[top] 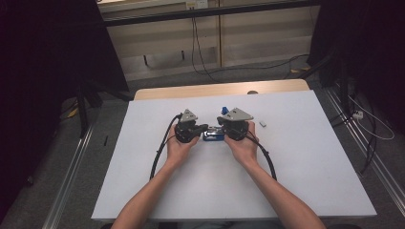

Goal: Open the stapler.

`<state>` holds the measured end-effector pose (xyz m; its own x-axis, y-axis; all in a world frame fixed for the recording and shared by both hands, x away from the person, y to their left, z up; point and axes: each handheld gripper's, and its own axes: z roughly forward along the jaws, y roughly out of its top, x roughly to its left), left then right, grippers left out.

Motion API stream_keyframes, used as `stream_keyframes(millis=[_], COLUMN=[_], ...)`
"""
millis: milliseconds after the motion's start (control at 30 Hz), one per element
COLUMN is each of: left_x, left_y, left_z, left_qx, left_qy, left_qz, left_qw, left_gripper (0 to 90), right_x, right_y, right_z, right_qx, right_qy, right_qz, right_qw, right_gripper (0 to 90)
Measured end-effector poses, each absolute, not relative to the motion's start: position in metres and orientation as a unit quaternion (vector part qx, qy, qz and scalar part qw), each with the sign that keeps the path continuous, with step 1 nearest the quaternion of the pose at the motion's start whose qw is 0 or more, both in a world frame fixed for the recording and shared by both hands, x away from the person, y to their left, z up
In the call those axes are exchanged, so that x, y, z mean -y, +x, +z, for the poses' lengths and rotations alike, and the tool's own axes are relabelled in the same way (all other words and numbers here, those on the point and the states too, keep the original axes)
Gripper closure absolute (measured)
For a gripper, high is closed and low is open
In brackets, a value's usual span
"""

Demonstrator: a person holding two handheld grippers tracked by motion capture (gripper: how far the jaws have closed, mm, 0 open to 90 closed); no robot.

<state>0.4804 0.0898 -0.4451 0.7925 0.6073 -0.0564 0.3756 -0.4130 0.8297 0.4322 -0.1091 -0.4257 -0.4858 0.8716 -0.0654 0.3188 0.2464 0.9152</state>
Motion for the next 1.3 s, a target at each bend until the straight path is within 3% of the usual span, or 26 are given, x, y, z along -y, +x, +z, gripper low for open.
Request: stream_keyframes(millis=[1300], left_x=[-0.090], left_y=[0.479], left_z=[-0.445], left_qx=[-0.294], left_qy=[0.831], left_qz=[0.134], left_qw=[0.453], left_gripper=[90.0], right_x=[0.153], right_y=[0.426], right_z=[-0.416], right_qx=[-0.710], right_qy=[0.435], right_qz=[0.454], right_qw=[0.317], right_gripper=[90.0])
